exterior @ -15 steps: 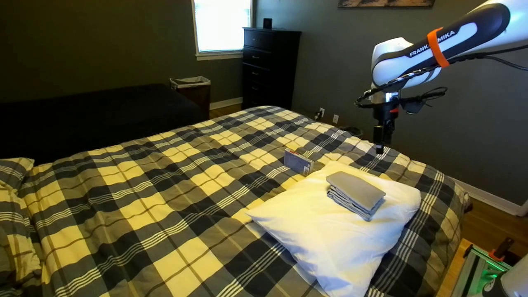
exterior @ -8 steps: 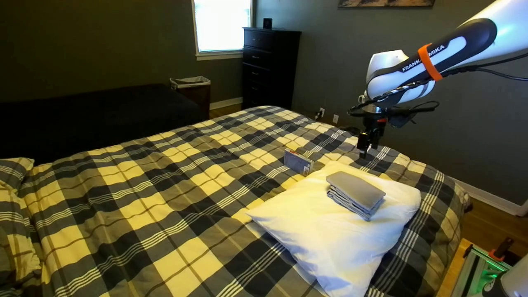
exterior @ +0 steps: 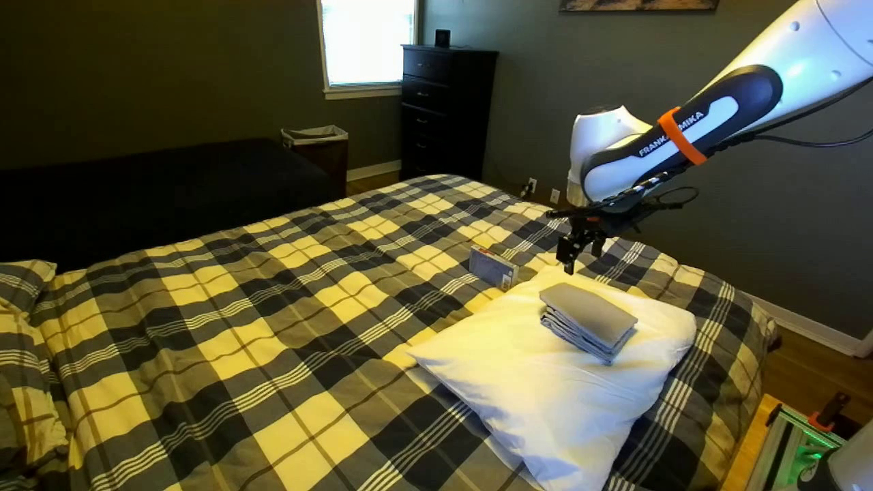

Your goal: Place the sheet that is at the bottom, on the sheet on top of it

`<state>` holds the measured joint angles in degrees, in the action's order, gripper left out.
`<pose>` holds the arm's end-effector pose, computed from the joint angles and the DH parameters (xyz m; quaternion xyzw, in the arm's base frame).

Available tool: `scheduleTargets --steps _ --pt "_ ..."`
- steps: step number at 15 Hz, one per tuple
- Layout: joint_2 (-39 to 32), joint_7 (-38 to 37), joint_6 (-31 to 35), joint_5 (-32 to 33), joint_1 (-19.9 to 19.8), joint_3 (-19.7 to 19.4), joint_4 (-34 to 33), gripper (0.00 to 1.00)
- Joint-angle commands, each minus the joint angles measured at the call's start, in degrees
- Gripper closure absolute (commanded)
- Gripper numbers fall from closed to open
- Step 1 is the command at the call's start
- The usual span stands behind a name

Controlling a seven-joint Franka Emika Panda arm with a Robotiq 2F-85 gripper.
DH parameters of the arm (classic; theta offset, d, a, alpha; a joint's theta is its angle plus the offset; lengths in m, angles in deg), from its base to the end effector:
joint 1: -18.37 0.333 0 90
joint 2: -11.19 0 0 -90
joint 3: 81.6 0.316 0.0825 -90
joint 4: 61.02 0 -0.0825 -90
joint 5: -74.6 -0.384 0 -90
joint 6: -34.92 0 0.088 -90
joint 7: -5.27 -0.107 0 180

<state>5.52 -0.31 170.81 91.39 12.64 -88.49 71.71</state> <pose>0.5004 -0.1155 0.2969 0.9929 -0.0505 -0.0283 0.1037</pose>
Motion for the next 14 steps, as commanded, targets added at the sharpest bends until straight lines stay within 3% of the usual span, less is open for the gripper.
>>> scheduleTargets --steps 1,9,14 --pt "-5.7 -10.0 -0.4 5.6 1.9 -0.4 -3.4 0.00" --pt "-15.5 -21.7 0.1 9.4 6.2 -2.2 -8.7 0.00" --pt "-19.9 -23.8 0.8 9.0 7.9 -3.6 -11.9 0.00"
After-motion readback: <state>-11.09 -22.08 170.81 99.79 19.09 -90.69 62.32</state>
